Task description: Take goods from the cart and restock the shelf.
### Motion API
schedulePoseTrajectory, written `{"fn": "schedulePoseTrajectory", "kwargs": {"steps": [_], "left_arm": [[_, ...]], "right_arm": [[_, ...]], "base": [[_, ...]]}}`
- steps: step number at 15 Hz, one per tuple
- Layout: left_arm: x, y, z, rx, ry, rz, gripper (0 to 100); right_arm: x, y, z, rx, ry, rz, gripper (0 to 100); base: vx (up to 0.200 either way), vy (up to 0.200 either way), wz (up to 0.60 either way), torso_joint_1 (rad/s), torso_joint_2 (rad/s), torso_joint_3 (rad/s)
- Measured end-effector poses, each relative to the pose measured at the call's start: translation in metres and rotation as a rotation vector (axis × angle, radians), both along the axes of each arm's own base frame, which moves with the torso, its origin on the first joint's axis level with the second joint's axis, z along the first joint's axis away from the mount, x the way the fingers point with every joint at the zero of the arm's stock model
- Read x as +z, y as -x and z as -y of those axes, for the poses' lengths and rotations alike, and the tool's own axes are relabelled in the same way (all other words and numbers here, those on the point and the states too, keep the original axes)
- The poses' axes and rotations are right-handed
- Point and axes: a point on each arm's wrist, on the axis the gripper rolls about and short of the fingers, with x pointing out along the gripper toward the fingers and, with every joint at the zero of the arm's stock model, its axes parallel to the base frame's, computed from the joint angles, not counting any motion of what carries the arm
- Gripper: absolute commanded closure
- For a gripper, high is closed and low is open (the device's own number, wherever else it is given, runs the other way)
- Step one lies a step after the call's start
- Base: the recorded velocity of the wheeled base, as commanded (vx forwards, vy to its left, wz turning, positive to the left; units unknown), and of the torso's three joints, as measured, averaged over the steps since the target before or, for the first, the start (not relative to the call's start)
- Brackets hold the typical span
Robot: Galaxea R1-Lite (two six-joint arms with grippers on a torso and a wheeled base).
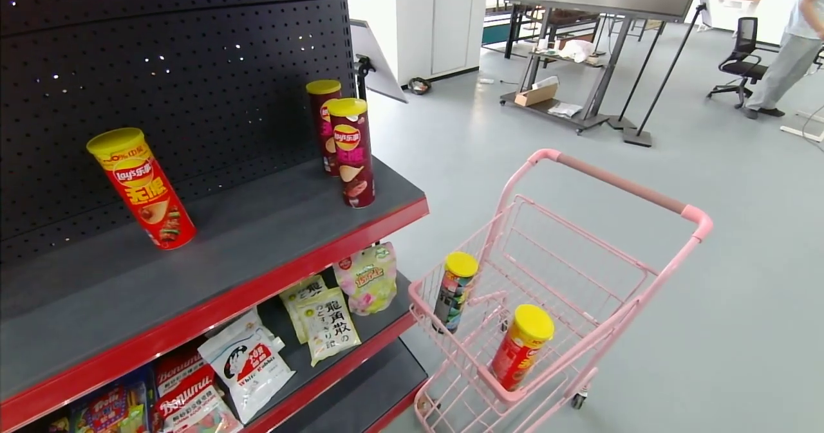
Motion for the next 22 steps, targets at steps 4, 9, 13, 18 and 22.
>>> {"fn": "schedulePoseTrajectory", "kwargs": {"steps": [4,9,13,18,22], "left_arm": [[0.0000,0.0000,0.0000,0.000,0.000,0.000,0],[0.0000,0.0000,0.0000,0.000,0.000,0.000,0],[0.0000,0.0000,0.0000,0.000,0.000,0.000,0],[0.0000,0.0000,0.0000,0.000,0.000,0.000,0],[-0.0002,0.0000,0.0000,0.000,0.000,-0.002,0]], "right_arm": [[0.0001,0.0000,0.0000,0.000,0.000,0.000,0],[0.0000,0.0000,0.0000,0.000,-0.001,0.000,0],[-0.0001,0.0000,0.0000,0.000,0.000,0.000,0],[-0.0001,0.0000,0.0000,0.000,0.000,0.000,0],[-0.0002,0.0000,0.0000,0.000,0.001,-0.001,0]], "base": [[0.000,0.000,0.00,-0.145,0.34,0.196],[0.000,0.000,0.00,-0.142,0.34,0.206],[0.000,0.000,0.00,-0.141,0.36,0.216],[0.000,0.000,0.00,-0.151,0.40,0.244],[0.000,0.000,0.00,-0.173,0.49,0.310]]}}
